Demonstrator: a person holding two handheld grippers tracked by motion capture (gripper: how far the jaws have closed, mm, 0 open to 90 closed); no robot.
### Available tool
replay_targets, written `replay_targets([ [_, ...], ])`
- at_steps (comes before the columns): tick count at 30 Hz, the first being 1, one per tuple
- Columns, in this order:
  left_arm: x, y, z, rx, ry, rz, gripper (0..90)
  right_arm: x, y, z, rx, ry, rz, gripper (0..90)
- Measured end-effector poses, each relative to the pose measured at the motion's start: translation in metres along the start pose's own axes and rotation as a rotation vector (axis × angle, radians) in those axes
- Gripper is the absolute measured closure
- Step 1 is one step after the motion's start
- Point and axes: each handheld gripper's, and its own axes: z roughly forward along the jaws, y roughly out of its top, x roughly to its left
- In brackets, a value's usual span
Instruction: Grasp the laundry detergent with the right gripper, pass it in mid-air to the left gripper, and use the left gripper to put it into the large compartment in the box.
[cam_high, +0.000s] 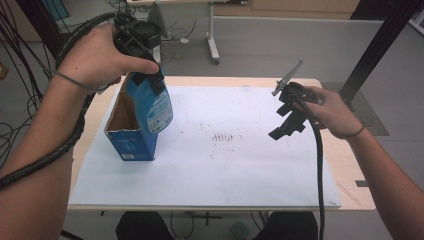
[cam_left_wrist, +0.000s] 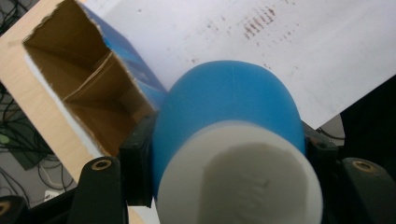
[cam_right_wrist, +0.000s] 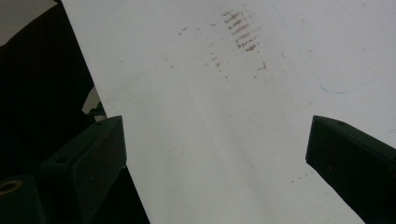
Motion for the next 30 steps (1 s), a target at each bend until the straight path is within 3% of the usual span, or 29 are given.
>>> replay_targets([
  [3, 0.009, -0.002, -0.002, 0.009, 0.006, -0.027, 37.6, 0.0, 0.001, -0.002, 0.001, 0.001, -0.003, 5.1],
  [14, 0.057, -0.005, 0.003, -0.016, 0.026, -0.225, 37.6, 0.001, 0.002, -0.002, -0.007, -0.006, -0.011, 5.2],
  [16, 0.06, -0.004, 0.003, -0.015, 0.032, -0.239, 37.6, 0.001, 0.002, -0.002, -0.008, -0.007, -0.011, 5.2],
  [19, 0.074, -0.003, 0.009, -0.01, 0.033, -0.302, 37.6, 0.0, 0.003, -0.002, -0.007, -0.009, -0.018, 5.0],
  [20, 0.074, -0.003, 0.009, -0.01, 0.033, -0.302, 37.6, 0.0, 0.003, -0.002, -0.007, -0.009, -0.018, 5.0],
  [23, 0.086, -0.004, 0.016, -0.007, 0.04, -0.36, 37.6, 0.0, 0.003, -0.001, -0.016, 0.001, -0.009, 4.9],
  [30, 0.103, -0.003, 0.03, 0.006, 0.029, -0.453, 37.6, 0.001, 0.005, 0.001, -0.013, -0.003, -0.019, 4.8],
])
